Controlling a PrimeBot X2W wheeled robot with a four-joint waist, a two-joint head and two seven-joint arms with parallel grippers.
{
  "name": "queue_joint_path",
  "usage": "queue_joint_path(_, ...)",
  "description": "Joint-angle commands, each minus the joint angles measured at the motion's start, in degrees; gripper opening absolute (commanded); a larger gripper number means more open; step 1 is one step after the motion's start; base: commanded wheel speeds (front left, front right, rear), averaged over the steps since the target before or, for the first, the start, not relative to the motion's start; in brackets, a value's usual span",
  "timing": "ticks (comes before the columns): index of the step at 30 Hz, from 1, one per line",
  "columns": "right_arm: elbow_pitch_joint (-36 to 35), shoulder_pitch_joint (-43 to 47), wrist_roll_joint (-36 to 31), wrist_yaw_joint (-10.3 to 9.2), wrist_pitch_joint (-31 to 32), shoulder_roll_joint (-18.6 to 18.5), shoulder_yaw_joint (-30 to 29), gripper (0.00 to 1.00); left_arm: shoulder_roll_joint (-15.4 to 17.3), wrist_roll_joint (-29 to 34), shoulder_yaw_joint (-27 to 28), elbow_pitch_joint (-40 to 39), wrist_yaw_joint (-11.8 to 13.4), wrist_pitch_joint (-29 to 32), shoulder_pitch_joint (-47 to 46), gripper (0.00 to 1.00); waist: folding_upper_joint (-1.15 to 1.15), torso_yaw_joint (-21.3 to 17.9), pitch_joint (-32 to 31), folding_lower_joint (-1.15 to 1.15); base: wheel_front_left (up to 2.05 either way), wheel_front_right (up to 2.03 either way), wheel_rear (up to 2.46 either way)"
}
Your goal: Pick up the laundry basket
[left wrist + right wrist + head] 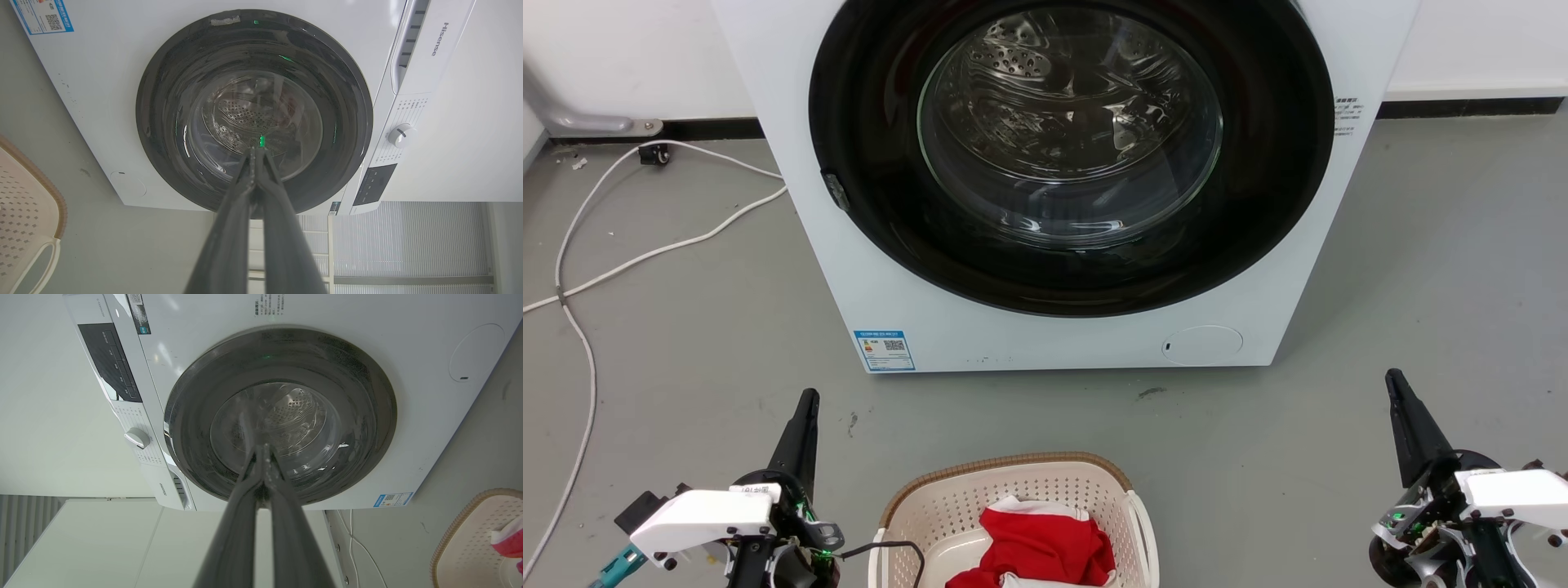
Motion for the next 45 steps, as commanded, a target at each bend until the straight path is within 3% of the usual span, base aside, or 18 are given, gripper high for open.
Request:
queue_joint_path(1,0.05,-0.77,-0.27,0.00,0.20,0.15,-0.11,0.00,-0.05,0.09,0.18,0.07,-0.16,0.29,-0.57,0.00,0.00,0.00,0.00,0.00,0.00,0.00,0.00)
queue_joint_path(16,0.06,-0.75,-0.41,0.00,0.31,0.30,-0.29,0.00,-0.13,0.19,0.28,0.07,-0.16,0.30,-0.59,0.00,0.00,0.00,0.00,0.00,0.00,0.00,0.00)
queue_joint_path(17,0.15,0.04,-0.18,0.00,0.20,0.14,-0.18,1.00,-0.09,0.07,0.07,0.17,0.02,0.15,0.08,1.00,0.00,0.00,0.00,0.00,0.00,0.00,0.00)
queue_joint_path(32,-1.86,1.28,-4.55,0.00,-3.36,0.22,1.59,1.00,0.53,3.89,-3.32,-1.87,0.01,-3.47,-0.30,1.00,0.00,0.01,0.07,0.00,0.00,0.00,0.00)
queue_joint_path(45,-6.35,1.98,-25.15,0.00,-6.50,0.38,2.10,1.00,0.13,22.46,-4.05,-6.66,-0.02,-6.66,-0.57,1.00,0.00,-0.04,0.16,0.00,0.00,0.00,0.00)
